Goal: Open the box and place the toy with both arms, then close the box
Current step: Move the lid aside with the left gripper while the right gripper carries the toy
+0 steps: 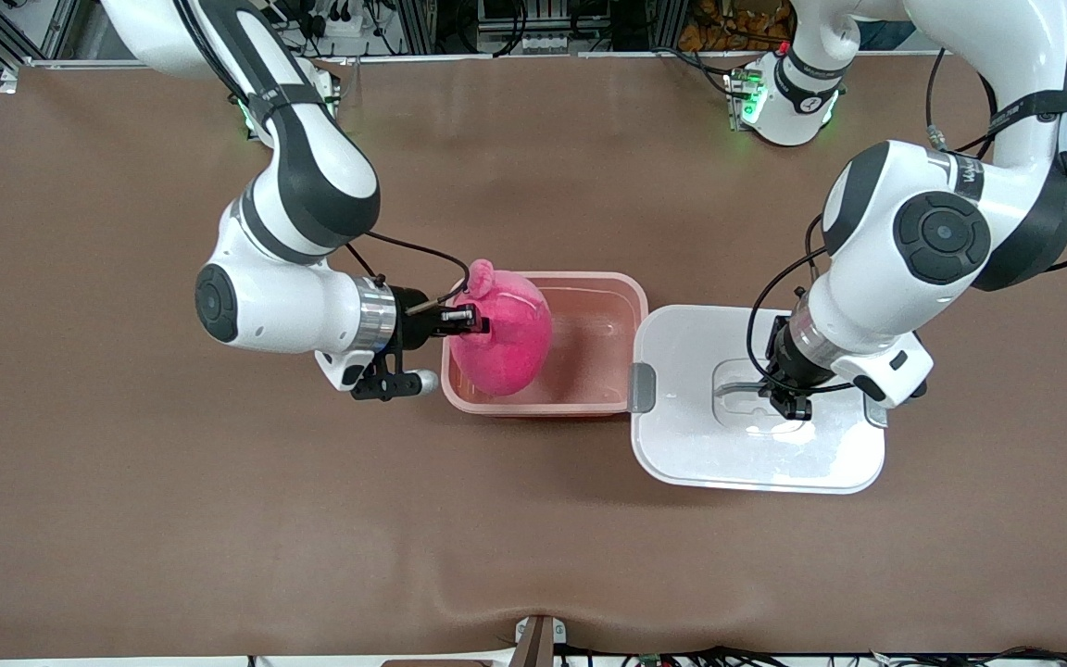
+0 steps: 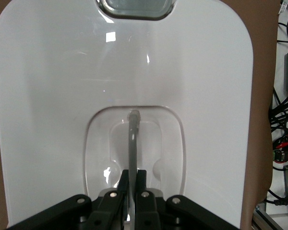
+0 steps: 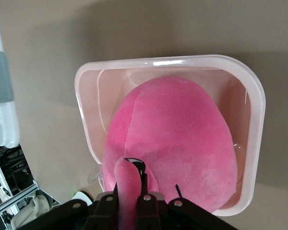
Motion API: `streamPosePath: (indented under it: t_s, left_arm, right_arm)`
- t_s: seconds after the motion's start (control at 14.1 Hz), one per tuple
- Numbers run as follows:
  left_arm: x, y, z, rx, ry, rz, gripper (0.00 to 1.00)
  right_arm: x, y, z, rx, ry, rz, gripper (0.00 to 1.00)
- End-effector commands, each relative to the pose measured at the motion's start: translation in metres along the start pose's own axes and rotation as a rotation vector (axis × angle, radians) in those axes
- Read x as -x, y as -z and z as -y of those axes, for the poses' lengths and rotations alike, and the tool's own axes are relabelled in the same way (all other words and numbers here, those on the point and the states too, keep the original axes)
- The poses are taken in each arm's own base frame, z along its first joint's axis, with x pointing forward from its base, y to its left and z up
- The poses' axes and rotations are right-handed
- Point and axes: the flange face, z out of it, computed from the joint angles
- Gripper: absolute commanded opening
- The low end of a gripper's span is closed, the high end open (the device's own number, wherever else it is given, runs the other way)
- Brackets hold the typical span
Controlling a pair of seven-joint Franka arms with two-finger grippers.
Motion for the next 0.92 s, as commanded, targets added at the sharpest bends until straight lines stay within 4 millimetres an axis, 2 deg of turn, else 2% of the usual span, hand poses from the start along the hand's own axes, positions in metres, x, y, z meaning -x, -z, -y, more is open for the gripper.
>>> streamPosePath:
  t_s: [0.0,0.21,0.64,0.85]
  left_arm:
    - [-0.01,0.009,0.011,-0.006,-0.025,0.013,0.0]
    - [-0.012,0.004,0.015,-0.012,-0.024,0.01,0.0]
    - [-0.012,0.003,0.015,0.0,-0.024,0.013,0.0]
    - [-0.012,0.001,0.015,-0.003,-0.024,0.012,0.0]
  right_arm:
    - [-0.001,-0.018,0.009,-0.006,0.005,0.013,0.0]
    - [-0.006,-0.018,0.002,-0.006,-0.005,0.01,0.0]
    - [-0.019,-0.045,-0.013,0.015,-0.023,0.001,0.0]
    - [-0.025,-0.058,-0.027,0.033,-0.039,0.012,0.0]
